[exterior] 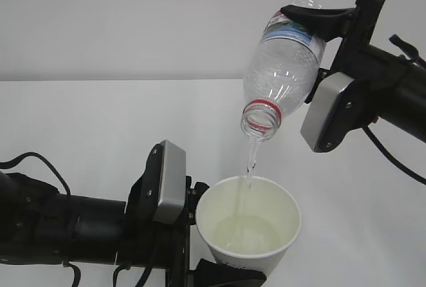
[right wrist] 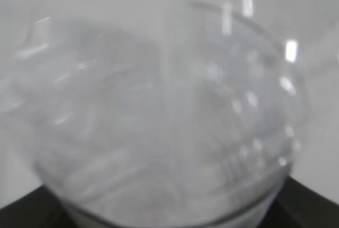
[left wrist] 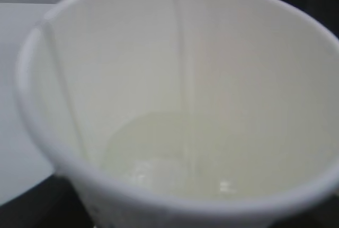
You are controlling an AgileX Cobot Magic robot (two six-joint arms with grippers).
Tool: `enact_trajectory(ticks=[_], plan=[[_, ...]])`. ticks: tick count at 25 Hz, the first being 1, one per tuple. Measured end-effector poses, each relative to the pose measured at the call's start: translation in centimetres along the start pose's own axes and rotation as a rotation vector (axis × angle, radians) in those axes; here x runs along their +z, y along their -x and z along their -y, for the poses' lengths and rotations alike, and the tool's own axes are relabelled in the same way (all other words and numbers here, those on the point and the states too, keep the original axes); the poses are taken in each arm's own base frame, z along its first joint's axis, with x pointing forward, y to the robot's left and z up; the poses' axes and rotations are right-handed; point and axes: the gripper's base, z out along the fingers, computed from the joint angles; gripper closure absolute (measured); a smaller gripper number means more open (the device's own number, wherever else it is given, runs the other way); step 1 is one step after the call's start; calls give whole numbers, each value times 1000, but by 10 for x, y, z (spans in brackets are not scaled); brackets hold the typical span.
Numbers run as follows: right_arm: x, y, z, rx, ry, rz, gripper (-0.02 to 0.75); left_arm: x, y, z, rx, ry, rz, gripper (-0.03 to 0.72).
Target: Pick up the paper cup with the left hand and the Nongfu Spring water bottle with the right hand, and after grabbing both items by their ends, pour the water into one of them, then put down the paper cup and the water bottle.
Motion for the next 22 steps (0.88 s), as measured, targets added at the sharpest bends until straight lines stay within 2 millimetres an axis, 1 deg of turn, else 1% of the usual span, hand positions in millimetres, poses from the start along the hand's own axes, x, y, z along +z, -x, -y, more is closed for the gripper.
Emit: enact_trajectory(ticks=[22], plan=[[0,0,0,1,-3,-1,255,0,0,0,1,-2,-1,118]])
